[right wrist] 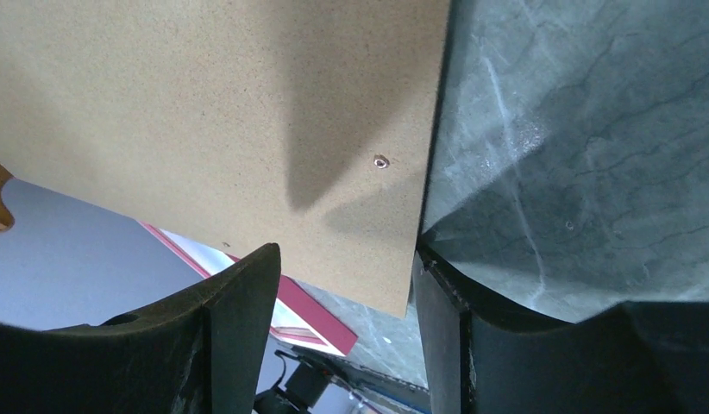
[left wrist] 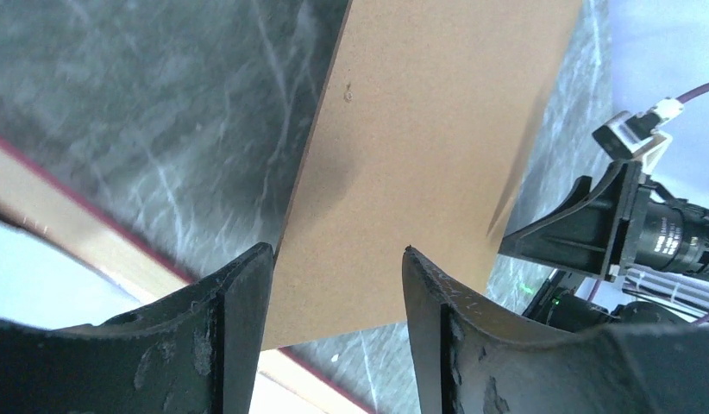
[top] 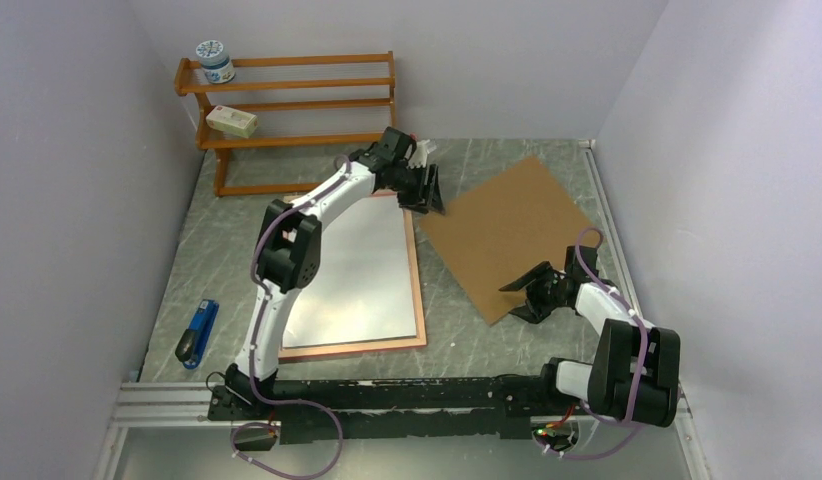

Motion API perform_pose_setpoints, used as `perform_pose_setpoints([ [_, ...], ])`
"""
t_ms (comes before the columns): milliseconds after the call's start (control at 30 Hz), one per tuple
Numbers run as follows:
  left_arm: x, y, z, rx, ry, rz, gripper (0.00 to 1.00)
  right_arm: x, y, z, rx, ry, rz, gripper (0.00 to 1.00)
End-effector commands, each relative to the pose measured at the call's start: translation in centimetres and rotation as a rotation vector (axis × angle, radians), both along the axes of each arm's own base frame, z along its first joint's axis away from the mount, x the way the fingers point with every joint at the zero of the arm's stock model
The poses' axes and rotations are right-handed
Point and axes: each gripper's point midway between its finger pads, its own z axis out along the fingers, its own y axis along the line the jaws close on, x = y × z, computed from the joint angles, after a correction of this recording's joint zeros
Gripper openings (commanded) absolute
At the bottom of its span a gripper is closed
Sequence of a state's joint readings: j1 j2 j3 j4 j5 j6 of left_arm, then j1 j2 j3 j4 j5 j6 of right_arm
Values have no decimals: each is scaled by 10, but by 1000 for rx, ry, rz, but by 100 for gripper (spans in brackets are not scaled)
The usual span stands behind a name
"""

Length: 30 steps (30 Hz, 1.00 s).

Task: Put the photo into the frame
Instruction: Turn over the photo frame item at the center of the board.

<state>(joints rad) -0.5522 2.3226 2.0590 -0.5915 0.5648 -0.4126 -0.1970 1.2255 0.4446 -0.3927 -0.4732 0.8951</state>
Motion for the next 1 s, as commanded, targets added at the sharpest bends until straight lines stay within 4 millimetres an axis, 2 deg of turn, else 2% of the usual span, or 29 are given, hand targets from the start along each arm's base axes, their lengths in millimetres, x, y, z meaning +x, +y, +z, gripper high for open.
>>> perform_pose_setpoints([
  [0, -80, -13, 21, -4, 147, -108, 59, -7, -3, -20, -51, 16, 43, 62],
  [200, -103, 16, 11, 58, 167, -70, 59, -11, 3, -22, -36, 20, 72, 61],
  [433, -125, 35, -10, 89, 253, -71, 60, -20, 7, -32, -20, 66, 68, 60],
  [667, -116, 58, -29, 178, 266, -7, 61, -20, -4, -35, -87, 98, 50, 59],
  [833, -104, 72, -30, 203, 274, 49, 69, -15, -24, -29, -208, 81, 49, 59],
  [967, -96, 84, -36, 245, 281, 95, 76, -13, -29, -26, -242, 82, 57, 59],
])
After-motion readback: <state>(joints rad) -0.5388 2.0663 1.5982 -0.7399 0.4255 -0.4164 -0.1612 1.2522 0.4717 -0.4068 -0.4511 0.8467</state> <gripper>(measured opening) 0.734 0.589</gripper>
